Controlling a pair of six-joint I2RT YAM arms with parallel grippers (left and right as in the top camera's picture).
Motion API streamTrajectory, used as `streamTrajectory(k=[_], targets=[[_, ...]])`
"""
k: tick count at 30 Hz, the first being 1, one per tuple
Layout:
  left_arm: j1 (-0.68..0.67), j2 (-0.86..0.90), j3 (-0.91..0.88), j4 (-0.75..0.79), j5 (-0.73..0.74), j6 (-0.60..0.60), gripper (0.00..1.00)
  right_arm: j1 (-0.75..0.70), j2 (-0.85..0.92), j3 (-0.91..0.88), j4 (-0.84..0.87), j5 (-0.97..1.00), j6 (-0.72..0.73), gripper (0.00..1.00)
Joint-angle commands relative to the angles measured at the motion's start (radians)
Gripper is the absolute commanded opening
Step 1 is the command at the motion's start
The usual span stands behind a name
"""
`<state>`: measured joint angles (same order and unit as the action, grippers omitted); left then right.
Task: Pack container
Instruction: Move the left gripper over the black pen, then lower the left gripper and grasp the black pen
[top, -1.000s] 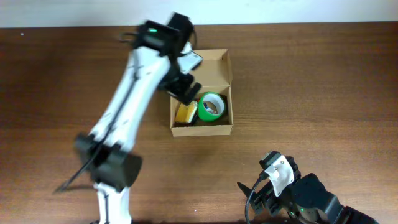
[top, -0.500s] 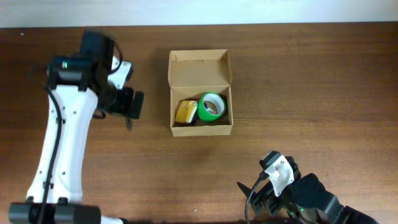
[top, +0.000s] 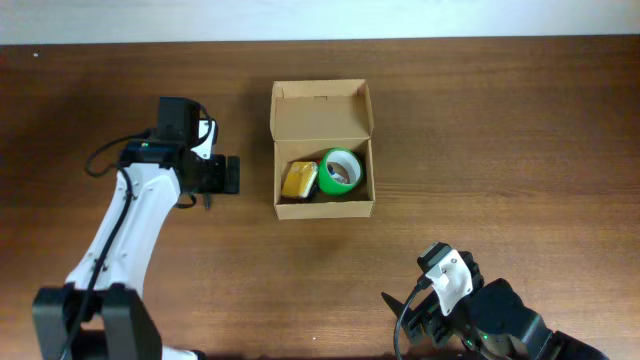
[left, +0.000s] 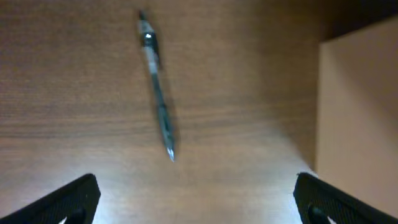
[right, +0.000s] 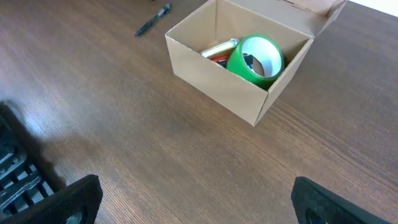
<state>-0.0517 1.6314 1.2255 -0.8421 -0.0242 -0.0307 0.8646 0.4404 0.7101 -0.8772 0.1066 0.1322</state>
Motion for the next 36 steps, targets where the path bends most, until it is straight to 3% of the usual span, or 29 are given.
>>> streamTrajectory(k=[1,13,22,36], targets=[[0.005,0.058,-0.009,0.025,-0.072,-0.026,1.00,-0.002,-0.002,-0.002,0.002,0.011,0.008,0.99],[0.023,0.232,-0.008,0.085,-0.078,-0.111,1.00,-0.002,-0.002,-0.002,0.002,0.011,0.008,0.99],[0.049,0.259,-0.008,0.129,-0.024,-0.140,1.00,-0.002,-0.002,-0.002,0.002,0.011,0.008,0.99],[0.078,0.261,-0.004,0.114,0.050,-0.141,0.92,-0.002,-0.002,-0.002,0.002,0.011,0.007,0.99]])
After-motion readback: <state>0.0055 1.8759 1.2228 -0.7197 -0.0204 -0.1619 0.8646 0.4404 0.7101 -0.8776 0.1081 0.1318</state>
